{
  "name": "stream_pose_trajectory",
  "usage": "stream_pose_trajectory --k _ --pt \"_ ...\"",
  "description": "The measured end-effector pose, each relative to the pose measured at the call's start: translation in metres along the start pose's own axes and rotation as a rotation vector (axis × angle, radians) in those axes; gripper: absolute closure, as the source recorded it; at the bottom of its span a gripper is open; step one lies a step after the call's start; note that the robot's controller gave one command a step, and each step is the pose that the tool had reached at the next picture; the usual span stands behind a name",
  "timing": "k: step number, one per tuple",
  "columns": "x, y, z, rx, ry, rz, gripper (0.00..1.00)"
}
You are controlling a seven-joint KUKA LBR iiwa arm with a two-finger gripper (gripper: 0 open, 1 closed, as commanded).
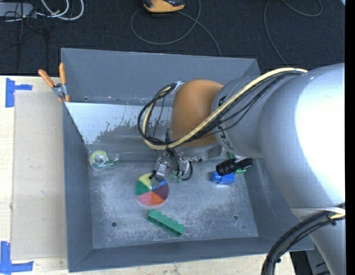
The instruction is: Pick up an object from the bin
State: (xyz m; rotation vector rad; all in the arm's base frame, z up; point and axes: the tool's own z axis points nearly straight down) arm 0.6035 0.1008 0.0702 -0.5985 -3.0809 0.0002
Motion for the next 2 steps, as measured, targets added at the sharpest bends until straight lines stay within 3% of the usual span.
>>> stream_pose_trajectory --k 2 --pt "0.002 -0.001 -0.025 0.004 0.007 0.001 1.0"
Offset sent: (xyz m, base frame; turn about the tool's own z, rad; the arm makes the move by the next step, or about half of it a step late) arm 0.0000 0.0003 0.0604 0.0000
